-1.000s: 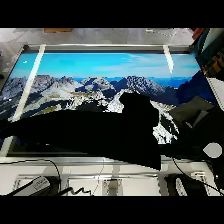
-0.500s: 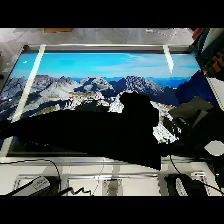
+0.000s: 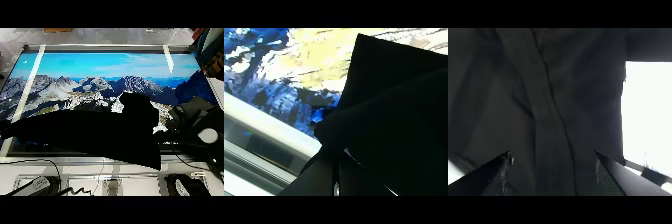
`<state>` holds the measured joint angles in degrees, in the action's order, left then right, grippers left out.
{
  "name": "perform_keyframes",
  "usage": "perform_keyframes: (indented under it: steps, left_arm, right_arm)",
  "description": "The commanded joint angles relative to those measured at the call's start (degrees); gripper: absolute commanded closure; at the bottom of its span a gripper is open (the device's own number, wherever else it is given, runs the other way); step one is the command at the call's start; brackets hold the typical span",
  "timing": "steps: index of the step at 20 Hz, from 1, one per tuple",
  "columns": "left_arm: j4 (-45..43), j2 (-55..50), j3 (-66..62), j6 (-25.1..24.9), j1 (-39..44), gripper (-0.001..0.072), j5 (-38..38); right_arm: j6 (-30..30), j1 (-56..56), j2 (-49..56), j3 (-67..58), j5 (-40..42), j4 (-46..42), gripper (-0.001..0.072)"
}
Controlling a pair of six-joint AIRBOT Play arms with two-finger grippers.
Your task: Fold the clothes and pants, and hang the long-sleeved shirts on hangers.
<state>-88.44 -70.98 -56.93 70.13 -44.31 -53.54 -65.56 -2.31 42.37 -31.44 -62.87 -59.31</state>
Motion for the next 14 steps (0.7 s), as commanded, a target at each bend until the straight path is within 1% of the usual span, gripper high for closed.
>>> perform_keyframes:
  steps: [1,4,5,6,9,11,12,14]
  left_arm:
    - [0.2,0.04,-0.04,0.02,-0.07,0.0698,-0.17]
    - [0.2,0.04,-0.04,0.02,-0.07,0.0698,-0.13]
    - [0.2,0.04,-0.02,0.02,-0.07,0.0699,-0.15]
    - [0.2,0.04,-0.02,0.02,-0.07,0.0699,-0.13]
    - [0.2,0.04,-0.02,0.02,-0.07,0.0699,-0.13]
    - [0.2,0.04,-0.02,0.22,-0.07,0.0699,-0.15]
    - [0.22,0.04,-0.02,0.22,-0.07,0.0698,-0.15]
    - [0.22,0.04,-0.02,0.22,-0.07,0.0698,-0.13]
  right_arm:
    - [0.35,12.15,11.06,-5.92,10.56,-5.79,0.0148]
    - [0.35,24.02,21.81,-12.26,15.72,-18.8,0.0148]
    - [0.31,26.69,24.55,-13.6,17.68,-22.51,0.0148]
    - [0.26,28.96,27.08,-14.75,20.15,-24.44,0.0148]
    - [0.35,32.24,32.61,-17.42,26.75,-25.2,0.0144]
    - [0.79,32.33,34.99,-18.05,32.15,-25.79,0.0076]
    - [0.79,32.28,35.71,-18.05,34.14,-26.34,0.0076]
    - [0.76,32.72,36.65,-18.05,33.73,-26.36,0.0076]
